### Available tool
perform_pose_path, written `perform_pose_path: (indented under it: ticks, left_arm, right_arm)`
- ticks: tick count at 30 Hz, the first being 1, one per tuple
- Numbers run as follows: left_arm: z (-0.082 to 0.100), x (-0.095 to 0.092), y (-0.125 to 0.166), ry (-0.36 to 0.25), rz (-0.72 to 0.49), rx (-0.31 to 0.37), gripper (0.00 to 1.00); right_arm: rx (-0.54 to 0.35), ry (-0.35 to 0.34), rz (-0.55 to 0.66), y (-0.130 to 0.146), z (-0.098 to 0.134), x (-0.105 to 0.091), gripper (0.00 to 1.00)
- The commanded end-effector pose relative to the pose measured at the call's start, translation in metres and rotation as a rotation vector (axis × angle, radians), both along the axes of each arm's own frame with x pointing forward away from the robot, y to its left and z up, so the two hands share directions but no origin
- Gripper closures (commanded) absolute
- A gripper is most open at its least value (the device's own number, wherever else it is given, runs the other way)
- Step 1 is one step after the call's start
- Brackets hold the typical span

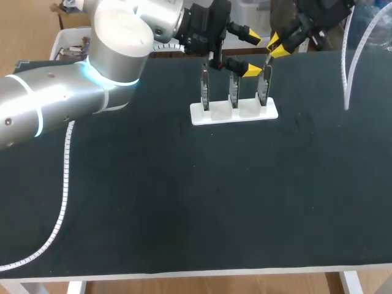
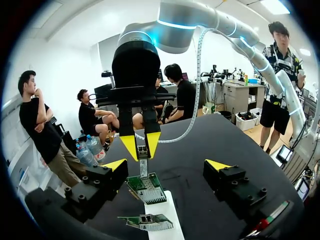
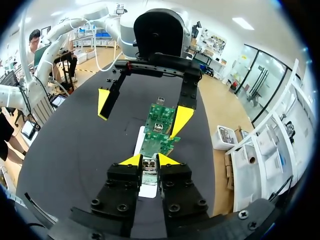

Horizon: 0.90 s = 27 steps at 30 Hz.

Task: Pick up the optical module with the left hand, and insert it into the network port with the right hand.

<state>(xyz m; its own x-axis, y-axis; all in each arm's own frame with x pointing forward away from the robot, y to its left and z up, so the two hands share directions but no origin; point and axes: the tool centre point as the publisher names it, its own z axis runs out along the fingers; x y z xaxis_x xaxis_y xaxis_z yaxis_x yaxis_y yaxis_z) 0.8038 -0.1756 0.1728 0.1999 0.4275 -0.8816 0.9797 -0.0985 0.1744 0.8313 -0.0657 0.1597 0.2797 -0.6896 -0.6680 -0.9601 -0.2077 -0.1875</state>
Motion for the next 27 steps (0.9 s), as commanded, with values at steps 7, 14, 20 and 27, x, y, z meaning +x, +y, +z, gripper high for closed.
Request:
perform_pose_path:
  ticks: [7, 14, 20, 27]
  left_arm:
    - [0.001, 0.000, -0.001, 0.000, 0.001, 0.004, 0.00]
    - [0.001, 0.000, -0.001, 0.000, 0.001, 0.004, 0.00]
    - [0.001, 0.000, -0.001, 0.000, 0.001, 0.004, 0.00]
    - [0.001, 0.000, -0.001, 0.000, 0.001, 0.004, 0.00]
  right_arm:
    - [-0.020, -0.006, 0.022, 0.003, -0.011, 0.000, 1.00]
    - [-0.026, -0.018, 0.040, 0.007, -0.008, 0.002, 1.00]
    - [-0.047, -0.021, 0.048, 0.008, -0.008, 0.004, 1.00]
    - [-0.070, -0.028, 0.061, 0.011, -0.005, 0.003, 1.00]
